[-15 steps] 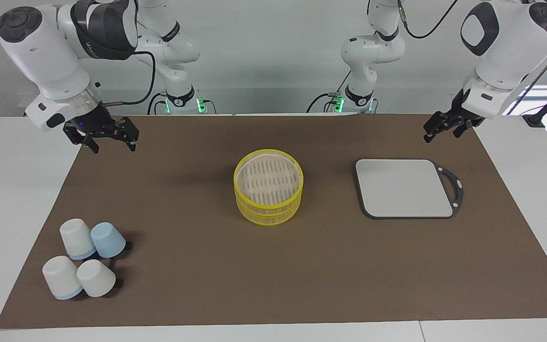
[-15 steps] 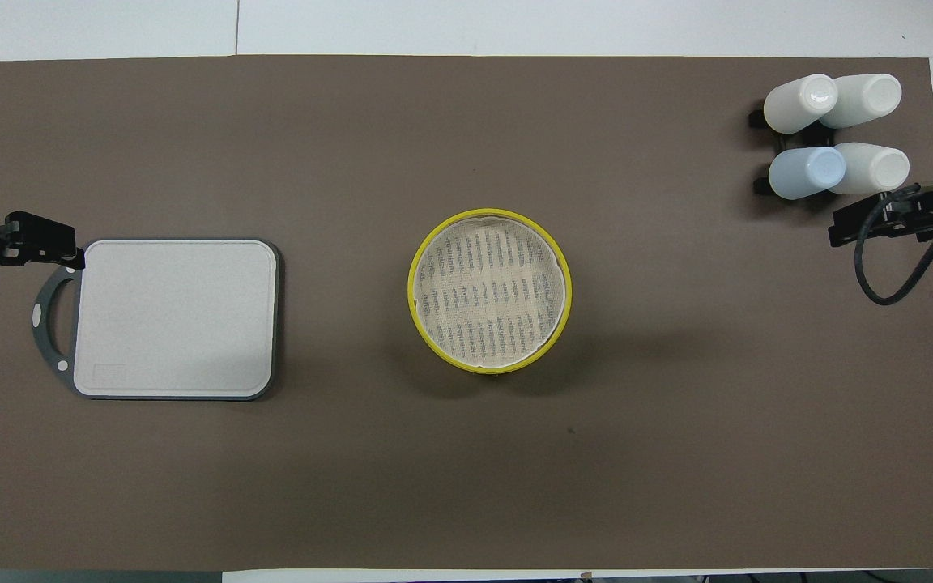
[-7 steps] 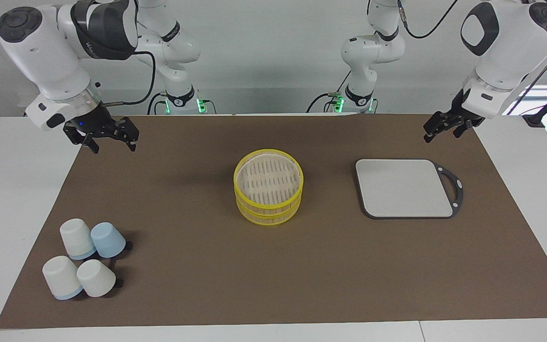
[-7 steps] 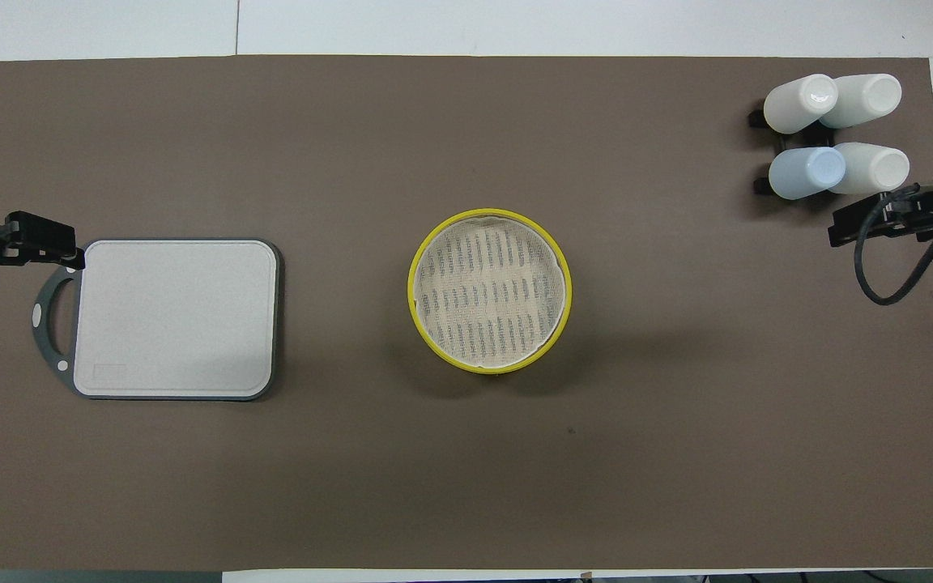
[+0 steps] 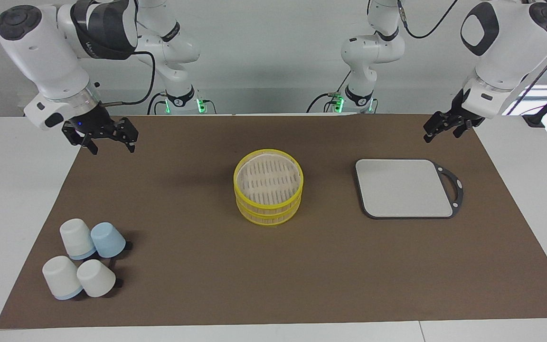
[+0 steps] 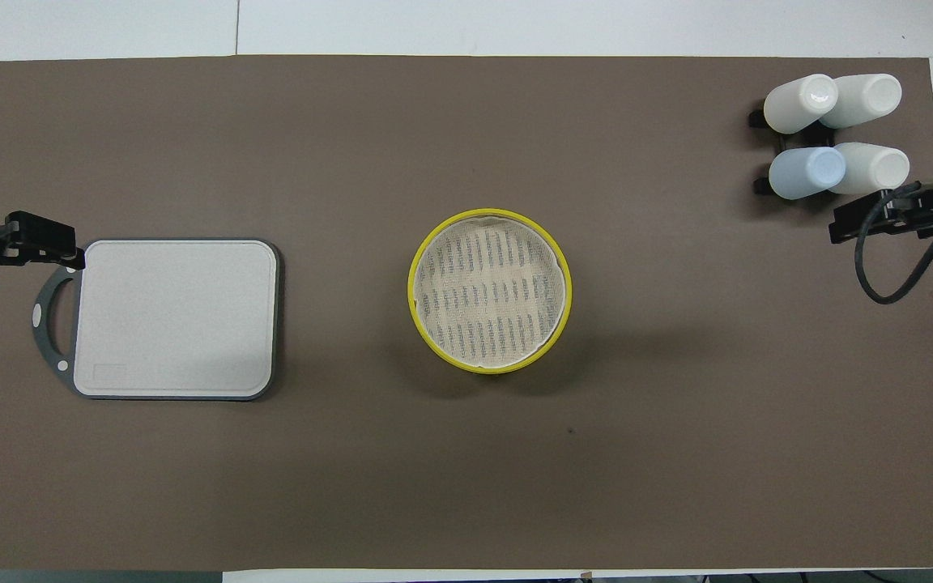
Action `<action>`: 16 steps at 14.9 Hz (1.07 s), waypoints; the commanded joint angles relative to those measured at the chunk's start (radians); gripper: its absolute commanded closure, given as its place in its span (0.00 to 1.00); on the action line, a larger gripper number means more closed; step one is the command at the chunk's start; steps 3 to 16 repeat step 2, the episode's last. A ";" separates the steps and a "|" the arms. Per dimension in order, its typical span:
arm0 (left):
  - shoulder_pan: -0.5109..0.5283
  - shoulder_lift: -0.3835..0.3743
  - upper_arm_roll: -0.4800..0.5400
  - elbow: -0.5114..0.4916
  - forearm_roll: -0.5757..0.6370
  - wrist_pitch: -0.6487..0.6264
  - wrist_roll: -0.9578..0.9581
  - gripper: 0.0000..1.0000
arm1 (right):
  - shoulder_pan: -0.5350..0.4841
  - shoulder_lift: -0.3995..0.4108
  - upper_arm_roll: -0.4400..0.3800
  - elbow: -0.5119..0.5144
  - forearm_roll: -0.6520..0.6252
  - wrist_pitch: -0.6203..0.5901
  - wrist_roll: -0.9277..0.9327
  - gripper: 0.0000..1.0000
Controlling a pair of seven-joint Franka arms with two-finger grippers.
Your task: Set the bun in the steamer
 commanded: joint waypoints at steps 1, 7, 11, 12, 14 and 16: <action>-0.007 -0.015 0.006 -0.010 0.017 0.002 0.005 0.00 | -0.015 0.005 0.012 0.007 -0.009 0.004 -0.025 0.00; -0.007 -0.015 0.006 -0.010 0.017 0.002 0.004 0.00 | -0.015 0.005 0.012 0.007 -0.010 0.005 -0.027 0.00; -0.007 -0.015 0.006 -0.010 0.017 0.002 0.004 0.00 | -0.015 0.005 0.012 0.007 -0.010 0.005 -0.027 0.00; -0.007 -0.015 0.006 -0.010 0.017 0.002 0.004 0.00 | -0.015 0.005 0.012 0.007 -0.010 0.005 -0.027 0.00; -0.007 -0.015 0.006 -0.010 0.017 0.002 0.004 0.00 | -0.015 0.005 0.012 0.007 -0.010 0.005 -0.027 0.00; -0.007 -0.015 0.006 -0.010 0.017 0.002 0.004 0.00 | -0.015 0.005 0.012 0.007 -0.010 0.005 -0.027 0.00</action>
